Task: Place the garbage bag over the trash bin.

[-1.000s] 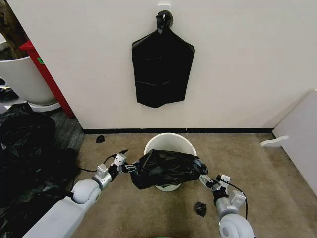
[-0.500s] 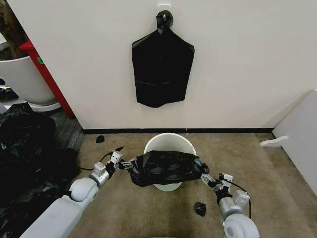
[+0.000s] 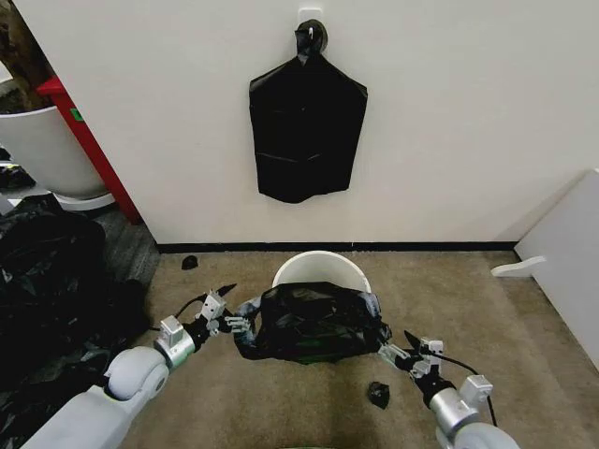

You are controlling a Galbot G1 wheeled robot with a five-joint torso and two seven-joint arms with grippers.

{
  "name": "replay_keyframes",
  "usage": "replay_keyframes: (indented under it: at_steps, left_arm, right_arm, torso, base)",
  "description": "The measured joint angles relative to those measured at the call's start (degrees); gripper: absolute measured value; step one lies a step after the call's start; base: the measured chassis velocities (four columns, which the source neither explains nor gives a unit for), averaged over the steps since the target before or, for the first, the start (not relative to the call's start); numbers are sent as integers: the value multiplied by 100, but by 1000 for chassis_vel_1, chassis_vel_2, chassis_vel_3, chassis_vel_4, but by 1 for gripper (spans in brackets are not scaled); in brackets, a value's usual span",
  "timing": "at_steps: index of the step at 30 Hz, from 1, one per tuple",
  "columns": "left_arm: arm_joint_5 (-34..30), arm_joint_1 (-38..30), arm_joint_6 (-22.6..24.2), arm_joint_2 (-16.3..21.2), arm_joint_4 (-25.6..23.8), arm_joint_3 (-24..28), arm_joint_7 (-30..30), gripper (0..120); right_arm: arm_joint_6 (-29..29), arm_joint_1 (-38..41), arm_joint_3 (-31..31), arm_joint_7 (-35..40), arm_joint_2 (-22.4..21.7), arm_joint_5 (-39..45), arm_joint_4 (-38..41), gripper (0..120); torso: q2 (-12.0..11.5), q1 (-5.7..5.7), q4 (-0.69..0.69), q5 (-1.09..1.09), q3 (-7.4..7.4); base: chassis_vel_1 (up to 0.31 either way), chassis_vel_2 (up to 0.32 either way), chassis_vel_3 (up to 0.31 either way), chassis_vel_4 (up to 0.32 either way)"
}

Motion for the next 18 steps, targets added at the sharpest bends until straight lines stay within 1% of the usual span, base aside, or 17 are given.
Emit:
replay_keyframes:
  at_steps: [2,4,6,8,10,13,14,18]
  left_arm:
    - [-35,9,-9,21,0,-2,7,100]
    - [-95,20,-25,50,0,-10,22,100]
    - [-117,23,-32,59,0,-14,28,100]
    - [-196,34,-44,76,-9,-29,44,100]
    - [-454,109,-63,117,-139,-68,112,100]
    - [-856,291,-32,205,-464,-111,235,100]
    - [-856,291,-32,205,-464,-111,235,100]
    - [-970,500,25,315,-739,-179,399,100]
  right_arm:
    - [-62,-52,90,-237,-40,131,-6,100]
    - [-142,-148,236,-687,-92,285,-49,100]
    - [-159,-172,269,-782,-102,309,-57,100]
    - [-186,-242,361,-1036,-115,396,-69,100]
    - [-196,-346,488,-1300,-118,468,-34,100]
    - [-189,-456,588,-1386,-120,488,102,100]
    - [-189,-456,588,-1386,-120,488,102,100]
    - [-119,-564,679,-1326,-98,475,308,100]
  torso:
    - [0,0,0,-1,0]
    - [0,0,0,0,0]
    - [0,0,0,0,0]
    - [0,0,0,0,0]
    - [0,0,0,0,0]
    - [0,0,0,0,0]
    - [0,0,0,0,0]
    - [0,0,0,0,0]
  base:
    - [0,0,0,0]
    - [0,0,0,0]
    - [0,0,0,0]
    - [0,0,0,0]
    - [0,0,0,0]
    - [0,0,0,0]
    - [0,0,0,0]
    - [0,0,0,0]
